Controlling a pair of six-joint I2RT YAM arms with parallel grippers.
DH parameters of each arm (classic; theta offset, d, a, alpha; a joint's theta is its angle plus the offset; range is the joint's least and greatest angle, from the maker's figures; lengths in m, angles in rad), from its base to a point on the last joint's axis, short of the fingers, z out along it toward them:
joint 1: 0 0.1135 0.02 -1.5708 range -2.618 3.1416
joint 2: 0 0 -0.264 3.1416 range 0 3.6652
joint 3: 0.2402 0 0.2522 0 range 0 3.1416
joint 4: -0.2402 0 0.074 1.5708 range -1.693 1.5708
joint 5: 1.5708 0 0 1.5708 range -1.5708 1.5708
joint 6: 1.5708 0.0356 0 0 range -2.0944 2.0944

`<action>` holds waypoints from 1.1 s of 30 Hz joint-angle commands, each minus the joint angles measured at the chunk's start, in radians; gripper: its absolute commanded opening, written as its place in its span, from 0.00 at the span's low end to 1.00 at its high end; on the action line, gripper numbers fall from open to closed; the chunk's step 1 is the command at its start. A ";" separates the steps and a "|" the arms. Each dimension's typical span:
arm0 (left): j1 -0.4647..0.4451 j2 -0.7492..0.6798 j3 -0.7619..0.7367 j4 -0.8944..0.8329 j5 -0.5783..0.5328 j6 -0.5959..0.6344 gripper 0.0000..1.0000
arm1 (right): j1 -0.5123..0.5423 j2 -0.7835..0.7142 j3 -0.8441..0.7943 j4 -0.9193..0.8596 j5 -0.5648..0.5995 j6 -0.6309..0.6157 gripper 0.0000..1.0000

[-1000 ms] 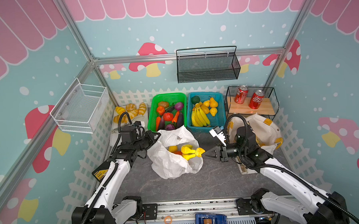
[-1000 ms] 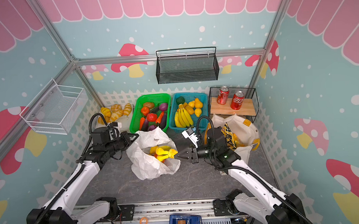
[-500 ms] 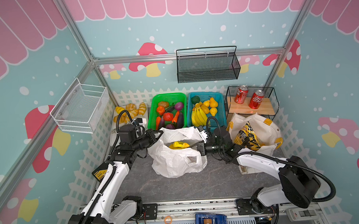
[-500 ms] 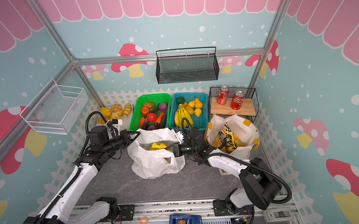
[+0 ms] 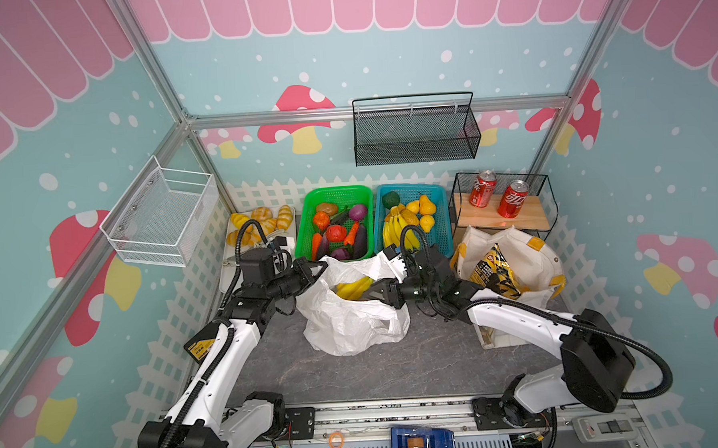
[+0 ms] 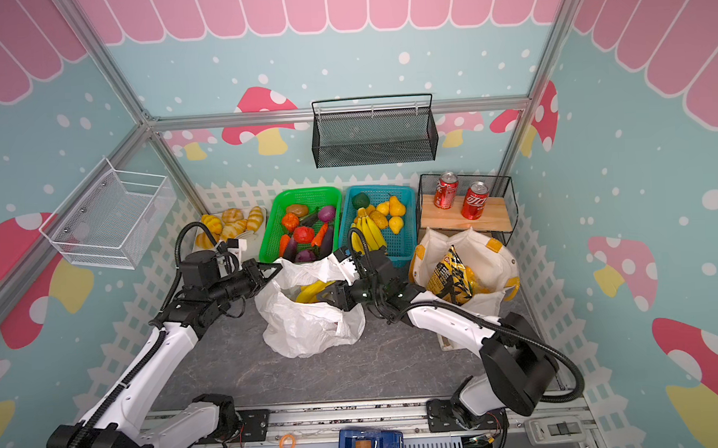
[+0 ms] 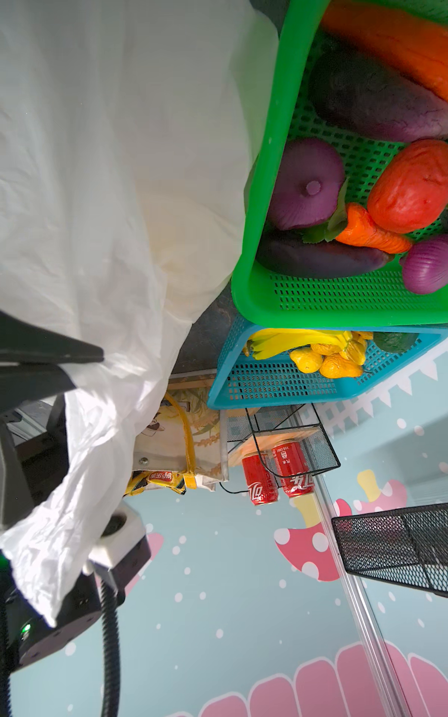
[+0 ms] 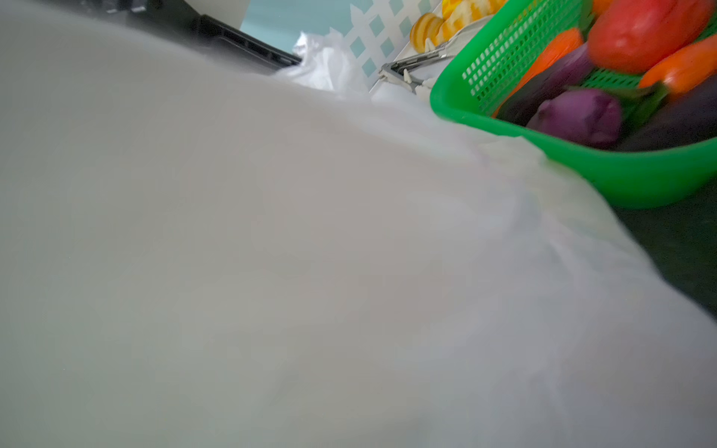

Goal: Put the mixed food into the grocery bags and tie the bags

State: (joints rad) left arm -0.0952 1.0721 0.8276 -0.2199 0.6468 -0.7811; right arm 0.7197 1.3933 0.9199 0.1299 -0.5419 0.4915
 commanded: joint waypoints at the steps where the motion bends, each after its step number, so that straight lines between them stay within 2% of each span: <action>1: 0.009 0.012 0.045 0.008 -0.010 0.000 0.00 | -0.005 -0.099 0.026 -0.170 0.097 -0.266 0.47; 5: 0.018 0.032 0.067 -0.002 -0.029 -0.002 0.00 | -0.005 -0.235 -0.018 -0.218 0.159 -0.416 0.50; 9: 0.018 0.061 0.091 -0.007 -0.032 -0.006 0.00 | -0.005 -0.349 -0.062 -0.195 0.206 -0.496 0.57; 12: 0.017 0.079 0.100 -0.007 -0.025 -0.009 0.00 | -0.005 -0.381 -0.076 -0.143 0.281 -0.541 0.67; 13: 0.018 0.084 0.100 -0.007 -0.024 -0.010 0.00 | -0.005 -0.377 -0.074 -0.123 0.301 -0.561 0.73; 14: 0.017 0.087 0.099 -0.007 -0.023 -0.010 0.00 | -0.005 -0.365 -0.071 -0.099 0.321 -0.581 0.76; 17: 0.017 0.090 0.097 -0.007 -0.026 -0.005 0.00 | -0.006 -0.294 -0.030 -0.049 0.382 -0.633 0.78; 22: 0.016 0.100 0.093 -0.007 -0.023 -0.003 0.00 | -0.006 -0.134 0.087 -0.006 0.306 -0.667 0.77; 25: 0.018 0.103 0.093 -0.007 -0.022 0.002 0.00 | -0.006 -0.069 0.122 0.034 0.263 -0.663 0.67; 28: 0.017 0.107 0.099 -0.013 -0.033 0.009 0.00 | -0.019 -0.036 0.141 0.043 0.219 -0.639 0.41; 30: 0.017 0.112 0.108 -0.025 -0.039 0.016 0.00 | -0.049 -0.041 0.142 0.042 0.147 -0.592 0.24; 33: 0.015 0.104 0.126 -0.059 -0.064 0.040 0.14 | -0.135 -0.057 0.142 0.049 0.017 -0.452 0.13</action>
State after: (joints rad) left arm -0.0845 1.1782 0.9081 -0.2440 0.6167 -0.7753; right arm 0.6415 1.3537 1.0348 0.1394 -0.3843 -0.0574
